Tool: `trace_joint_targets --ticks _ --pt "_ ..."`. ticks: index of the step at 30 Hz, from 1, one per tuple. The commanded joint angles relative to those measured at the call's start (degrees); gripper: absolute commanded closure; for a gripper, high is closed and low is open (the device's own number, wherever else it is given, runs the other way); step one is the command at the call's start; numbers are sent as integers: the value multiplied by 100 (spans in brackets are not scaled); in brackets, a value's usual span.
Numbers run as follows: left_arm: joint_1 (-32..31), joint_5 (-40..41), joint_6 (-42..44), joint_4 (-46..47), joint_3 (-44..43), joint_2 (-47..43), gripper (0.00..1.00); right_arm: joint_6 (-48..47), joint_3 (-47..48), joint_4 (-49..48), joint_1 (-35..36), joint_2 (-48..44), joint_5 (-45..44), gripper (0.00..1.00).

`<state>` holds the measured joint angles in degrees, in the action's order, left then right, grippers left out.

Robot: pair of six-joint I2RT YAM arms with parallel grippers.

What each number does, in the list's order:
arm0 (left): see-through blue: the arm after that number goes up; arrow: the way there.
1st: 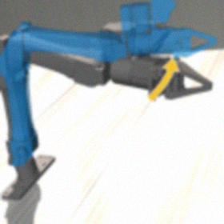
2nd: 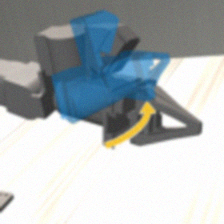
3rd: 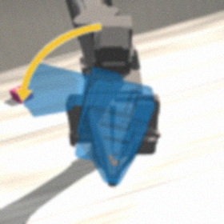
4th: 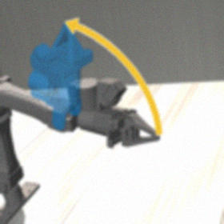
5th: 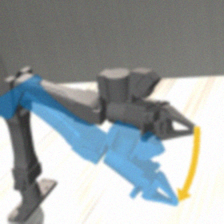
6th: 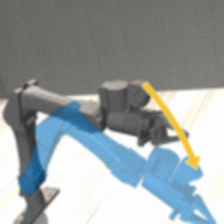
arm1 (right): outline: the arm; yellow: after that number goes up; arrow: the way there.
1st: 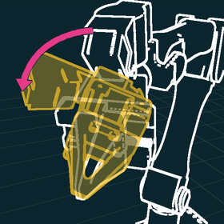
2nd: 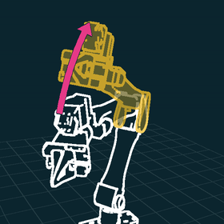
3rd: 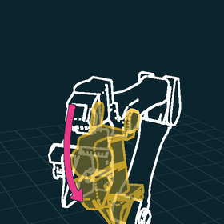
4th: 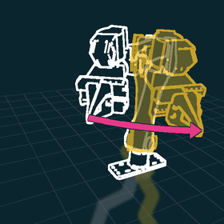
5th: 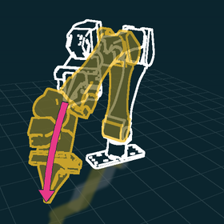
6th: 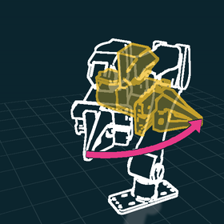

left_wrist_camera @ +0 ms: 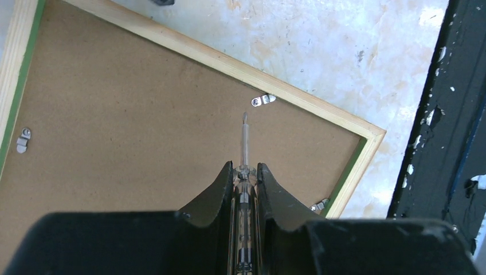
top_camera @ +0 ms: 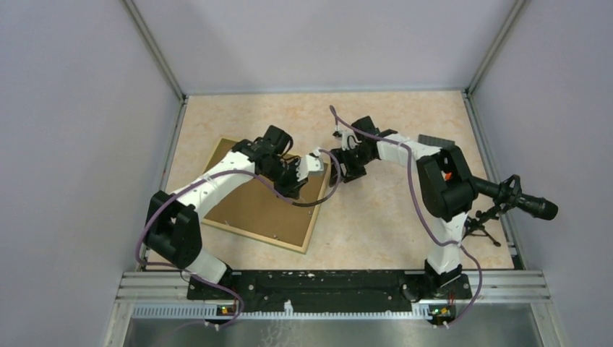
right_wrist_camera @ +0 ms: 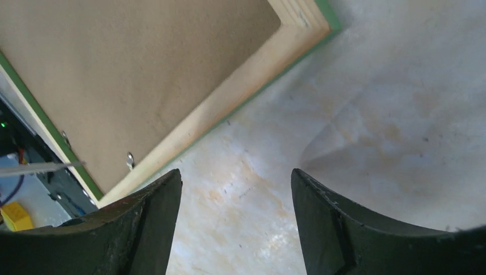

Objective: Take the photo out of the frame

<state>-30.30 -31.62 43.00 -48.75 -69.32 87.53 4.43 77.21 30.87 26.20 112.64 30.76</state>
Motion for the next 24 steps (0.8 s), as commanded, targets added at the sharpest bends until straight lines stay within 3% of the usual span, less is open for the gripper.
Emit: trace_joint_targets --ticks 1,5,10,14,17,24 --pt "-235 163 121 296 4 130 100 679 30 -669 235 -44 184 31" --pt "-296 240 131 328 -79 253 100 832 739 -531 261 681 212 36" --pt "-295 428 141 477 -49 321 100 840 1907 -484 46 1487 51 51" --pt "-299 616 -167 676 -66 404 100 335 3003 -269 -47 2027 -365 61" --pt "-293 800 -447 808 -108 423 100 128 3113 -210 -79 2017 -386 60" --pt "-284 1153 -671 1068 -106 433 100 634 2043 -397 -20 1088 -35 41"
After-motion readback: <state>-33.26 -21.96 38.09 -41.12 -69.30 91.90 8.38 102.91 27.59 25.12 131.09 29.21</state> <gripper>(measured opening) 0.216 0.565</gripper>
